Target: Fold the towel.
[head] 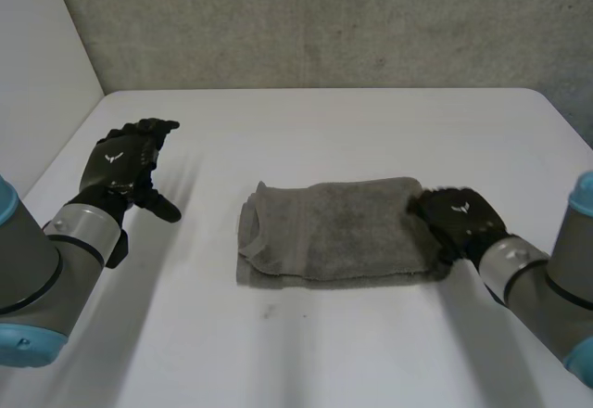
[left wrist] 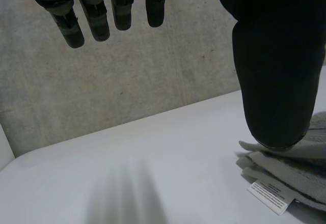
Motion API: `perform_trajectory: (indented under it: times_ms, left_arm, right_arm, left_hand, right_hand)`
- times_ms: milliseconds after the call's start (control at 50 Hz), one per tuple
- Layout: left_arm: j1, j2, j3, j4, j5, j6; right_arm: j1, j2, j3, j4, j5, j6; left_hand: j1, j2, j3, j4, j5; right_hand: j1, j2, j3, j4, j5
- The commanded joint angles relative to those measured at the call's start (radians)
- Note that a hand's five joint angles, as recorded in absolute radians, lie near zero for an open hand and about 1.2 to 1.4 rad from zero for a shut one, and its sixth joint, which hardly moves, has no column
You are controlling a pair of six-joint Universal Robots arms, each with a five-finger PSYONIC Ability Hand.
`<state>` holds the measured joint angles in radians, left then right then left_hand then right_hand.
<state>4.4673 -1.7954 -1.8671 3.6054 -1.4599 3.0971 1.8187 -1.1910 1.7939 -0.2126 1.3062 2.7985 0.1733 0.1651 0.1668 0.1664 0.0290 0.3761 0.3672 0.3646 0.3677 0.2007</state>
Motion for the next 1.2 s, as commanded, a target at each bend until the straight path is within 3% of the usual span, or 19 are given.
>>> perform_trajectory:
  times_ms: [20,40,80,120,260,300,360,520,660,680,700,720,740,780,860,960,1100,1200]
  left_arm:
    - [-0.003,-0.002,-0.004,0.004,0.001,0.000]
    - [-0.003,-0.002,-0.004,0.004,0.001,0.000]
    - [-0.003,-0.001,-0.004,0.004,0.000,0.000]
    - [-0.003,-0.001,-0.006,0.004,0.000,0.000]
    - [-0.003,0.005,-0.006,0.003,0.000,0.000]
    - [-0.003,0.007,-0.006,0.003,0.000,0.000]
    - [-0.005,0.005,-0.006,0.003,0.000,0.000]
    - [-0.002,0.011,-0.006,0.003,-0.002,0.000]
    - [-0.002,0.011,-0.009,0.001,-0.002,0.000]
    - [-0.002,0.011,-0.014,0.002,-0.001,0.000]
    - [-0.002,0.011,-0.014,0.003,0.000,0.000]
    - [-0.002,0.011,-0.017,0.003,0.001,0.002]
    - [-0.003,0.011,-0.018,0.004,0.001,0.002]
    - [-0.003,0.011,-0.018,0.003,0.001,0.002]
    - [-0.005,0.010,-0.018,0.003,0.001,0.002]
    - [-0.005,0.010,-0.018,0.003,0.001,0.002]
    - [-0.005,0.010,-0.018,0.003,0.001,0.002]
    - [-0.010,0.002,-0.020,0.004,0.001,0.002]
  right_arm:
    - [-0.073,0.076,0.068,-0.093,-0.034,-0.125]
    - [-0.073,0.076,0.068,-0.093,-0.035,-0.125]
    - [-0.073,0.096,0.045,-0.099,-0.028,-0.128]
    - [-0.068,0.090,0.033,-0.105,-0.022,-0.125]
    - [-0.024,0.030,-0.071,-0.106,0.008,-0.108]
    - [0.097,0.022,-0.172,-0.088,0.019,-0.068]
    - [0.152,0.033,-0.225,-0.065,0.022,-0.050]
    - [0.474,0.275,-0.594,0.128,0.013,-0.042]
    - [0.550,0.430,-0.777,0.274,0.042,-0.037]
    - [0.544,0.426,-0.789,0.304,0.074,-0.030]
    - [0.544,0.426,-0.789,0.305,0.074,-0.030]
    - [0.533,0.412,-0.779,0.318,0.114,-0.024]
    - [0.533,0.412,-0.778,0.318,0.114,-0.024]
    - [0.481,0.313,-0.693,0.286,0.203,0.013]
    - [0.387,0.192,-0.553,0.220,0.214,0.041]
    - [0.202,0.016,-0.228,0.087,0.139,0.047]
    - [0.062,-0.013,-0.025,0.041,0.064,0.039]
    - [-0.007,-0.001,0.079,-0.097,0.027,0.032]
  left_hand:
    - [0.001,0.009,0.008,0.008,-0.029]
    - [0.001,0.009,0.008,0.008,-0.029]
    - [0.001,0.009,0.008,0.008,-0.029]
    - [0.001,0.009,0.008,0.008,-0.029]
    - [0.001,0.009,0.008,0.008,-0.029]
    - [0.001,0.009,0.008,0.008,-0.029]
    - [0.001,0.009,0.008,0.008,-0.029]
    - [0.001,0.009,0.008,0.008,-0.029]
    - [0.001,0.009,0.008,0.008,-0.029]
    - [0.001,0.009,0.008,0.008,-0.029]
    - [0.001,0.009,0.008,0.008,-0.029]
    - [0.001,0.009,0.008,0.008,-0.029]
    - [0.001,0.009,0.008,0.008,-0.029]
    - [0.001,0.009,0.008,0.008,-0.029]
    - [0.001,0.009,0.008,0.008,-0.029]
    - [0.001,0.009,0.008,0.008,-0.029]
    - [0.001,0.009,0.008,0.008,-0.029]
    - [0.001,0.009,0.008,0.008,-0.029]
  right_hand:
    - [0.412,0.421,0.424,0.420,0.413]
    - [0.413,0.422,0.425,0.422,0.414]
    - [0.968,0.977,0.980,0.977,0.969]
    - [1.020,1.029,1.031,1.028,1.021]
    - [1.020,1.029,1.032,1.029,1.021]
    - [1.020,1.029,1.032,1.029,1.021]
    - [1.020,1.029,1.032,1.029,1.021]
    - [1.020,1.029,1.032,1.029,1.021]
    - [1.020,1.029,1.032,1.029,1.021]
    - [0.521,0.530,0.533,0.530,0.522]
    - [0.516,0.525,0.528,0.525,0.517]
    - [0.013,0.022,0.025,0.022,0.014]
    - [0.008,0.017,0.020,0.017,0.009]
    - [-0.123,-0.115,-0.112,-0.115,-0.123]
    - [-0.115,-0.106,-0.103,-0.107,-0.114]
    - [-0.013,-0.004,-0.001,-0.004,-0.012]
    - [0.190,0.199,0.202,0.199,0.191]
    - [0.436,0.445,0.448,0.445,0.437]
